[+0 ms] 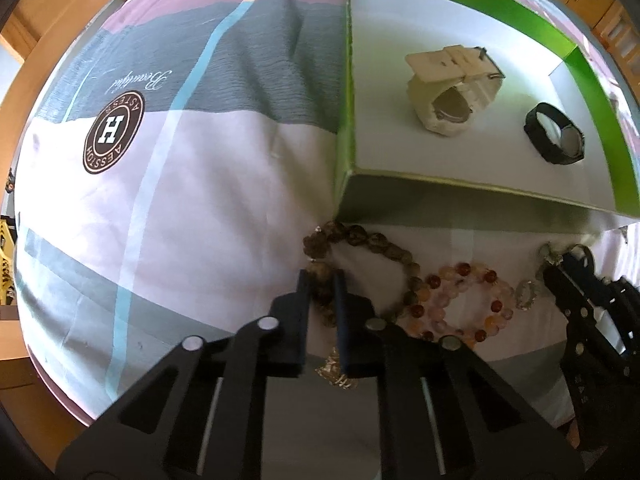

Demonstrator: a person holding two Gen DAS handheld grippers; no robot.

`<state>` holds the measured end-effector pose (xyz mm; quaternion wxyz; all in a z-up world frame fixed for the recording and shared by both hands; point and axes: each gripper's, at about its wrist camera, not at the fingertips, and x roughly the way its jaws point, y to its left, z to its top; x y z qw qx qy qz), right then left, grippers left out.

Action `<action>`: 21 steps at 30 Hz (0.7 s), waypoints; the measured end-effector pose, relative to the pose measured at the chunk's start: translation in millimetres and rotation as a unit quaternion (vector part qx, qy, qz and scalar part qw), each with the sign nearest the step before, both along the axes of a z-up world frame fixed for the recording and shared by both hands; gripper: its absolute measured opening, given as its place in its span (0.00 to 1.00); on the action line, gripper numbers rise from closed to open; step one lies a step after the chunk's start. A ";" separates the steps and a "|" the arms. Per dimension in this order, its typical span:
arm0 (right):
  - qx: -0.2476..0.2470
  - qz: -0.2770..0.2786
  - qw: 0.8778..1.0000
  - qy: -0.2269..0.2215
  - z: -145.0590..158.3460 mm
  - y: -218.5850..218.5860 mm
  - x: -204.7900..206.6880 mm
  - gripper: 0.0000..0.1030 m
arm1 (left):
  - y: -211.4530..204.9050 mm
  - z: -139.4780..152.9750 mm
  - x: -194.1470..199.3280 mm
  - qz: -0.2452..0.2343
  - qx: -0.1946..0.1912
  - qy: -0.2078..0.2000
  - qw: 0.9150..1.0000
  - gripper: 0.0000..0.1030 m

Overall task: Organize jewelry
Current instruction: 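Grasp the brown bead bracelet with the left tool while the right tool lifts the keychain, then lower the brown bracelet into the box with the left tool while the right tool drops the keychain in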

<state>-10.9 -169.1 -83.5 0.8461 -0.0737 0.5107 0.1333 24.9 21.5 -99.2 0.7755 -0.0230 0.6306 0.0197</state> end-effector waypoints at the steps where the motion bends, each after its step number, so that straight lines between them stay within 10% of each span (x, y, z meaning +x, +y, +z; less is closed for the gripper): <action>1: 0.002 -0.001 1.000 -0.001 1.5 -0.2 -0.2 0.08 | -1.3 1.4 -0.6 0.001 -0.004 -0.002 1.000 0.11; 21: 0.106 -0.039 0.989 -0.096 71.6 -38.0 -6.0 0.05 | -36.6 97.3 -28.4 -0.081 -0.091 -0.169 0.978 0.11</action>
